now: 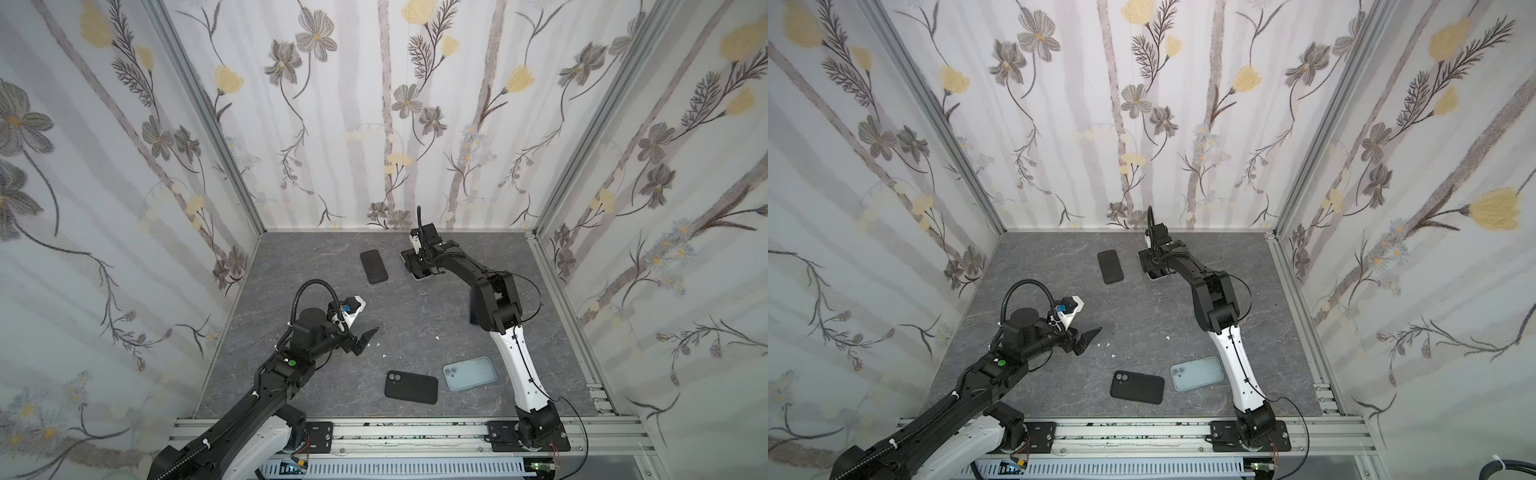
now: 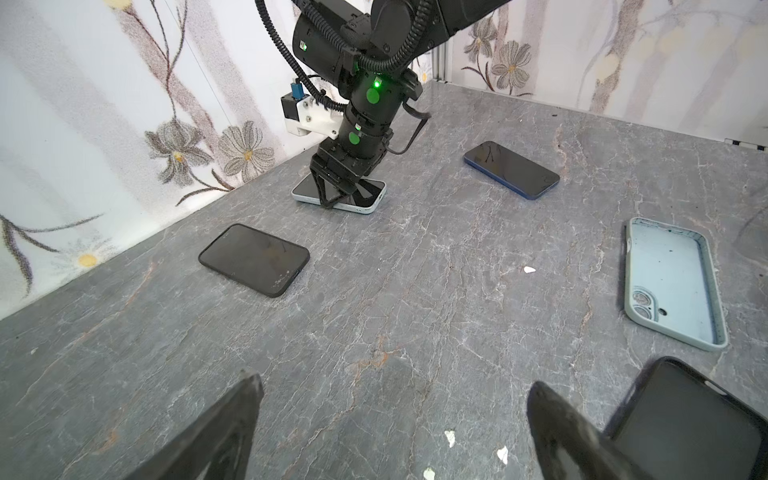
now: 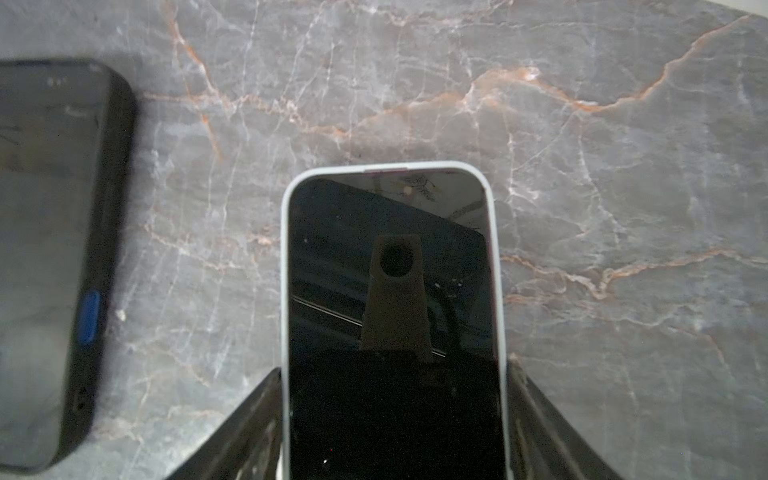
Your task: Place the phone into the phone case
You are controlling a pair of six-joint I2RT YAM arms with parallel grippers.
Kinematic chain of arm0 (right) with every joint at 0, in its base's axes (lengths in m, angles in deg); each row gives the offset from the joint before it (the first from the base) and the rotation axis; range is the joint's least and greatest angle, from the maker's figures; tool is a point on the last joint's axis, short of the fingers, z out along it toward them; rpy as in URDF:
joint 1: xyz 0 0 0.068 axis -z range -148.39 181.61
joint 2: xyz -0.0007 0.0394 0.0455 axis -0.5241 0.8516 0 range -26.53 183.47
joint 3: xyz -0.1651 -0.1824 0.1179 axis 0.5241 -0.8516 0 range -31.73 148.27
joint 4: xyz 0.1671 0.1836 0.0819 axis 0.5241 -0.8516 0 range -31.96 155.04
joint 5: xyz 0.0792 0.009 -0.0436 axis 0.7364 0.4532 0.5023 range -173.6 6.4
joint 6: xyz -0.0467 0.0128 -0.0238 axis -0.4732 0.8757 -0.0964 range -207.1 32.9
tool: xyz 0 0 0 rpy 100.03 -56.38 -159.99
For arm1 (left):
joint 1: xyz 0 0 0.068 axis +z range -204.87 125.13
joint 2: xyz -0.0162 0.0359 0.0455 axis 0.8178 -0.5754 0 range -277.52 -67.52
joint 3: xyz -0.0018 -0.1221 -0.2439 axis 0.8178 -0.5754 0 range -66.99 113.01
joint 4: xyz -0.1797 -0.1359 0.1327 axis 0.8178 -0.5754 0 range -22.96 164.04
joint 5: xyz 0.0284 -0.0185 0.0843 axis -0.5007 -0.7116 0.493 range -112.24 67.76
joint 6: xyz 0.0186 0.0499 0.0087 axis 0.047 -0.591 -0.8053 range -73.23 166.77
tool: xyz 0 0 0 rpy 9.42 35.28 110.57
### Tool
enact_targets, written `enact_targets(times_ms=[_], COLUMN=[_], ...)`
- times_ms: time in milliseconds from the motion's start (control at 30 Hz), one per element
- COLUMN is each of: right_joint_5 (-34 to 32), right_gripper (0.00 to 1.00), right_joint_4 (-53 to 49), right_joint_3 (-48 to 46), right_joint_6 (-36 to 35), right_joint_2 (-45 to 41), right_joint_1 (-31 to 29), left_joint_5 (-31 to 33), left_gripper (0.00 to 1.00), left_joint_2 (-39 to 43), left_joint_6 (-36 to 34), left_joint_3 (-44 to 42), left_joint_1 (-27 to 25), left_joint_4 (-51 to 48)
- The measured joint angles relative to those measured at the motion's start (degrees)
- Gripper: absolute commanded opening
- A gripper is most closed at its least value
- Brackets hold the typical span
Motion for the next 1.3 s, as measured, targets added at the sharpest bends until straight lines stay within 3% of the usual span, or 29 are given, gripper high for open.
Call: enact_targets(times_ms=[367, 633, 800, 1100, 1300], right_joint_5=[-1.5, -3.1, -2.4, -0.6, -1.3], right_gripper=[0.73, 0.87, 0.89, 0.9, 0.89], right_joint_4=[7.1, 8.8, 7.0, 1.9, 0.0], right_joint_3=[3.7, 4.4, 4.4, 4.1, -4.4], right_joint_6=[6.7, 7.1, 7.4, 7.9, 8.5], right_joint_2=[3.8, 4.7, 3.7, -2.2, -16.0], right_joint_1=[-1.6, -2.6, -3.1, -3.3, -3.2], left_joint_5=[2.0, 3.0, 3.5, 5.5, 8.2], left_gripper=[1.0, 1.0, 1.0, 1.0, 0.95], left_joint_2=[-2.0, -2.0, -1.8, -1.7, -4.7], left_joint_6=[2.7, 3.1, 3.1, 5.7, 8.2], left_joint_3=[1.6, 1.6, 1.6, 5.5, 11.8], left_joint_1=[0.6, 0.6, 0.7, 0.8, -1.8], left_joint_4=[0.0, 0.0, 0.0, -0.2, -2.5])
